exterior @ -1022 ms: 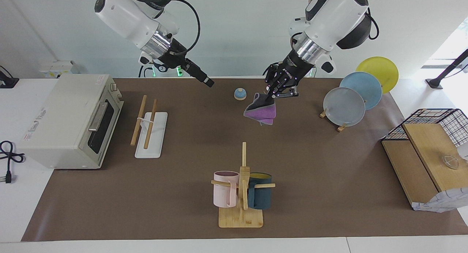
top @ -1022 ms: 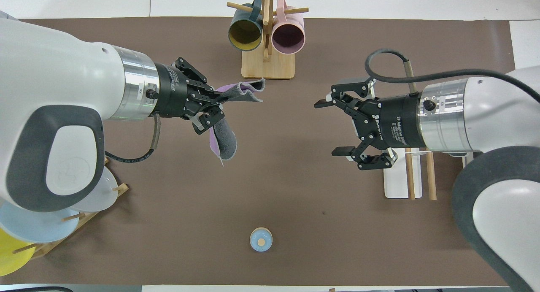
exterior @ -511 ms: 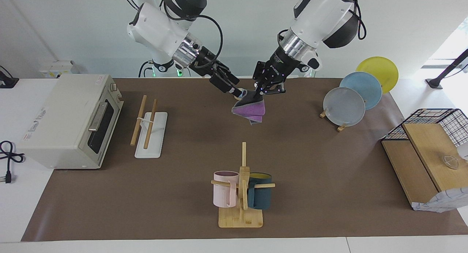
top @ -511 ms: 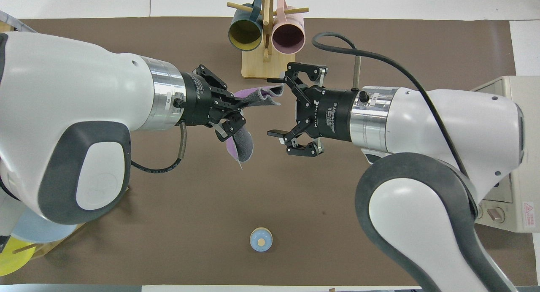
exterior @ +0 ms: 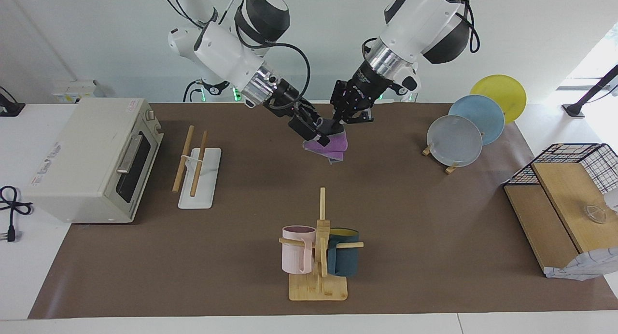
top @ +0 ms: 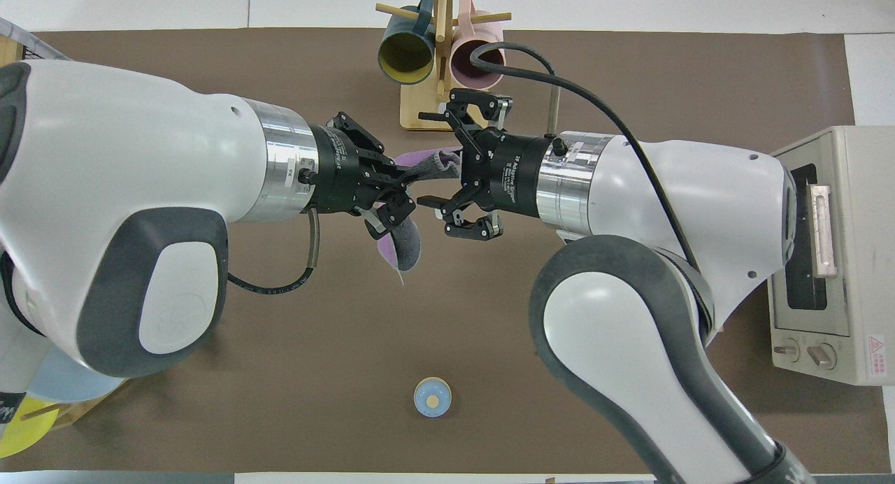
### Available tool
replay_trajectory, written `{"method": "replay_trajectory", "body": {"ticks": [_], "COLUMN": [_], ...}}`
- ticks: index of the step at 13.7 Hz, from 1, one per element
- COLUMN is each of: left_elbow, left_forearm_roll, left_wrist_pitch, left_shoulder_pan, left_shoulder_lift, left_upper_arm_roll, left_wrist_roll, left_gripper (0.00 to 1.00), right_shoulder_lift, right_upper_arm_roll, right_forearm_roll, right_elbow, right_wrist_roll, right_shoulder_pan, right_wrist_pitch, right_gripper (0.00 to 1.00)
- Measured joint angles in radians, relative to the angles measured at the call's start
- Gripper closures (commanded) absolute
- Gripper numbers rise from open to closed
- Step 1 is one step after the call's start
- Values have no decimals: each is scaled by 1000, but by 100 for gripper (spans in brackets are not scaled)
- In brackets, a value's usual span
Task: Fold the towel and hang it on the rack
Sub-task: 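Hold the towel with the left gripper while the right gripper approaches, then grasp the towel with the right gripper and open the left gripper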
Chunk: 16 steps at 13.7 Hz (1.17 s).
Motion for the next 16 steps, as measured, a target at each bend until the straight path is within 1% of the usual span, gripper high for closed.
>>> {"method": "replay_trajectory", "body": {"ticks": [1,2,6,11,12,13,16], "left_elbow": [-2,-3,-4,-3,-2,-2,-7], "left_forearm_roll": [0,0,0,0,0,0,0], "left_wrist_pitch": [3,7,39,43,47,49,40], "left_shoulder_pan": [-6,-9,-8,-9,-10,-12,-18], "left_shoulder_lift": [-1,-1,-1,-2,-2,-3,-6], "left_upper_arm_roll": [0,0,7,4,1,-2,-3], "left_wrist_roll": [0,0,1,3,4,8,20], "left_gripper": [100,100,100,100,70,37,38], "right_shoulder_lift": [0,0,0,2,3,6,12], "right_upper_arm_roll": [0,0,2,3,4,4,-3], "right_forearm_roll": [0,0,0,0,0,0,0], "right_elbow": [1,2,0,-1,-2,-3,-3], "right_wrist_roll": [0,0,-8,-14,-14,-19,-83], "right_shoulder_pan": [9,14,16,16,16,16,-7], "right_wrist_pitch": [6,9,-4,-5,-5,-4,13], "right_gripper": [78,100,100,100,100,100,100]}}
